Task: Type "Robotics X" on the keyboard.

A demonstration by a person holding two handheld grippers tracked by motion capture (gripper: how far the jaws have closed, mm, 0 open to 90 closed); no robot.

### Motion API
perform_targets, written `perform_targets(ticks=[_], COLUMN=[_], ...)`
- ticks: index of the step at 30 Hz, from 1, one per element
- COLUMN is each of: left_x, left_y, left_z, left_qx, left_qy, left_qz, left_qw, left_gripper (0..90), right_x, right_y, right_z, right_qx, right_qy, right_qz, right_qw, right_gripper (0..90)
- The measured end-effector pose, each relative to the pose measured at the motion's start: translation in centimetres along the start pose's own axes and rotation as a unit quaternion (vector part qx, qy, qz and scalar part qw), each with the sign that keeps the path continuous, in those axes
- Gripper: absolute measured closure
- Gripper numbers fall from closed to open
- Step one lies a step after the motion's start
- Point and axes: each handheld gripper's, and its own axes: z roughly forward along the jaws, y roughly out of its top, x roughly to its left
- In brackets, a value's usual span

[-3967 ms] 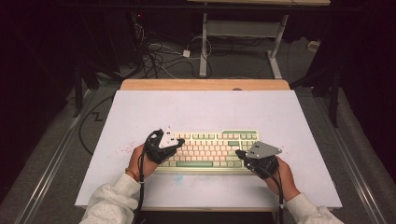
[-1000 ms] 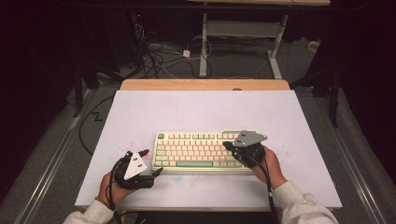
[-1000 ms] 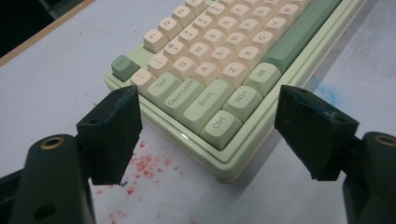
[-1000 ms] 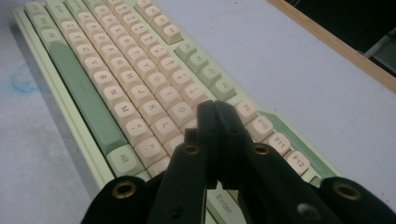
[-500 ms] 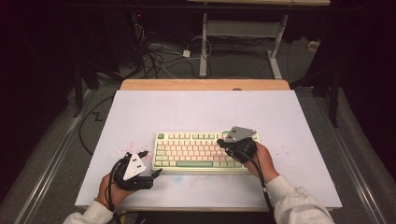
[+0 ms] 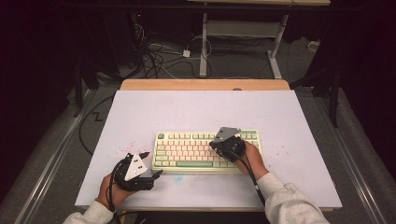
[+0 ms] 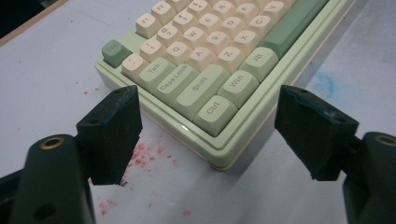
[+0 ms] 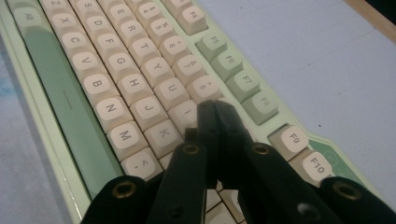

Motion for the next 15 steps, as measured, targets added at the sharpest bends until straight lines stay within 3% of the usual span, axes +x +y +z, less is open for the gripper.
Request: perform_targets(ticks=[15], left_x=[-0.01], left_y=[-0.05], left_z=[0.07], left_qx=[0.001], left_qy=[-0.004], left_qz=[-0.001], left_qw=[1.0000], left_gripper=[22.6], right_x=[0.30], right_y=[-0.02], right_z=[0.66], right_qx=[0.021], right_qy=[-0.010], right_qz=[-0.003], right_qw=[0.9997], right_gripper=[90.0])
